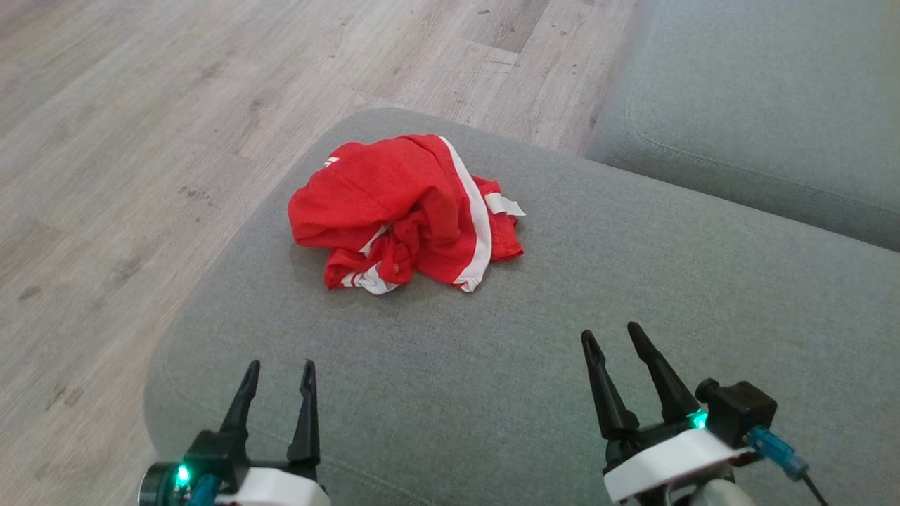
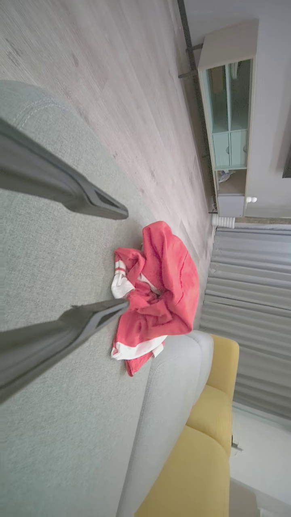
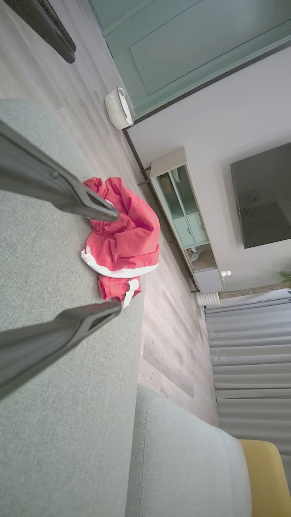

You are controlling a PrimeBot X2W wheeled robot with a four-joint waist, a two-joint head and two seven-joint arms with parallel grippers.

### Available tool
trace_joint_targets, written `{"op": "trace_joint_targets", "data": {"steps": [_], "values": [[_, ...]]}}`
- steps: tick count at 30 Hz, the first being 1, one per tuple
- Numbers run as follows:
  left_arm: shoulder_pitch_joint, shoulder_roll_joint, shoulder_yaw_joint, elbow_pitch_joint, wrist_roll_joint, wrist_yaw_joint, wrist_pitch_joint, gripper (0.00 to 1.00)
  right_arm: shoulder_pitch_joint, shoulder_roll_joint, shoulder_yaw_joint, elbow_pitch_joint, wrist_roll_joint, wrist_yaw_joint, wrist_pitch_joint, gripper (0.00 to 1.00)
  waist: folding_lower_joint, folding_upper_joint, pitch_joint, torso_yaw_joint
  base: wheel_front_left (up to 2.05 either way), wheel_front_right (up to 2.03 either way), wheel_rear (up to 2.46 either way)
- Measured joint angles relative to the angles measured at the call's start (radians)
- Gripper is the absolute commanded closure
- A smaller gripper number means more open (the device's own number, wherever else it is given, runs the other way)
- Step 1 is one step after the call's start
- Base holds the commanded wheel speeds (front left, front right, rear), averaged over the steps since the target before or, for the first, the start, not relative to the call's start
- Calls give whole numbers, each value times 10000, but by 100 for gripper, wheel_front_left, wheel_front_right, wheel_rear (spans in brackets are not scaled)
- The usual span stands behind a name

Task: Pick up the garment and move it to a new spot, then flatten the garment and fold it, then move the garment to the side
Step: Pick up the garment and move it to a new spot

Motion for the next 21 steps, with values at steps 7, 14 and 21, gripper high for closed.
{"op": "trace_joint_targets", "data": {"steps": [7,14,21], "values": [[-875,548,-284,-2,121,-548,830,0,-33,-2,-102,-82,-127,0,0,0,0,0,374,-216,0,0,0],[-4094,1049,-564,825,-29,-1601,2543,0,-680,-13,-222,-134,-617,0,0,0,3,0,1417,-781,0,0,0],[-6901,1664,-905,2637,-796,-1864,3795,0,-1435,-33,-226,-261,-989,0,0,0,4,0,2632,-1483,0,0,0]]}}
